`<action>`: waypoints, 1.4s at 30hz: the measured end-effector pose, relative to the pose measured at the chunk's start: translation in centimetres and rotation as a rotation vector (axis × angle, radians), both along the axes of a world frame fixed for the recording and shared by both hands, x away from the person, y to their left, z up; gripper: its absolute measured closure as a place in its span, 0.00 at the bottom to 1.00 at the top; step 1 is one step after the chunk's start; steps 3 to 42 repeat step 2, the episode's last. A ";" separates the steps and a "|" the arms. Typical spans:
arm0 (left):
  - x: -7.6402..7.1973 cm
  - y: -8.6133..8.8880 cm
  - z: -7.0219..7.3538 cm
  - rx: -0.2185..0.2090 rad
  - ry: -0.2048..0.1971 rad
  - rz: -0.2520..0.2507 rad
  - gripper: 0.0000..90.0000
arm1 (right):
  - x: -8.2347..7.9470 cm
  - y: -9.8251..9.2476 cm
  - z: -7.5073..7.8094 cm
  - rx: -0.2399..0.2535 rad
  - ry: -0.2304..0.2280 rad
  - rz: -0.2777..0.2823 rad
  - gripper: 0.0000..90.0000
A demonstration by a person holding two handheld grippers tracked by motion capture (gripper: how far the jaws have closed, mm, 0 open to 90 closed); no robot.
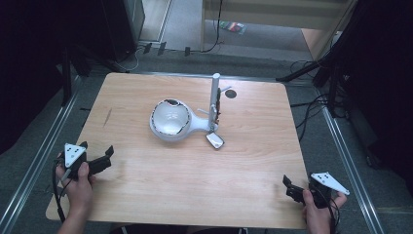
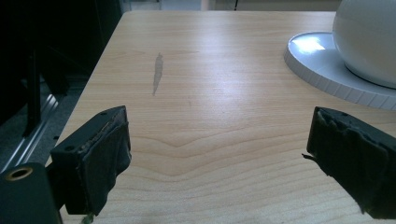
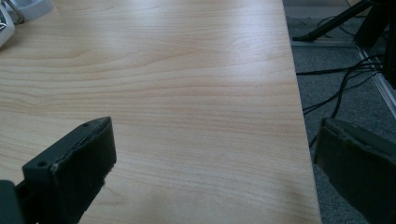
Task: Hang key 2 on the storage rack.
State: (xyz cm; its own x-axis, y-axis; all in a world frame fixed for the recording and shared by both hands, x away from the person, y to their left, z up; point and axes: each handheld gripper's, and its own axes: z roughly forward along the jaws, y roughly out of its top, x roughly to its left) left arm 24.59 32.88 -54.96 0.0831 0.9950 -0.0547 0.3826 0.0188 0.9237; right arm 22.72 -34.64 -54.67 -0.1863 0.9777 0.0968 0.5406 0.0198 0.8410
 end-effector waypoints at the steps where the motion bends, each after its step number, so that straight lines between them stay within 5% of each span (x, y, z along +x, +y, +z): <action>1: 0.0 0.0 0.0 -0.004 -0.001 0.001 0.07 | 0.0 0.0 0.0 -0.001 0.001 0.001 0.00; 42: 0.0 0.0 0.0 -0.008 -0.001 0.002 0.07 | 0.0 0.0 0.0 -0.003 0.002 0.000 0.00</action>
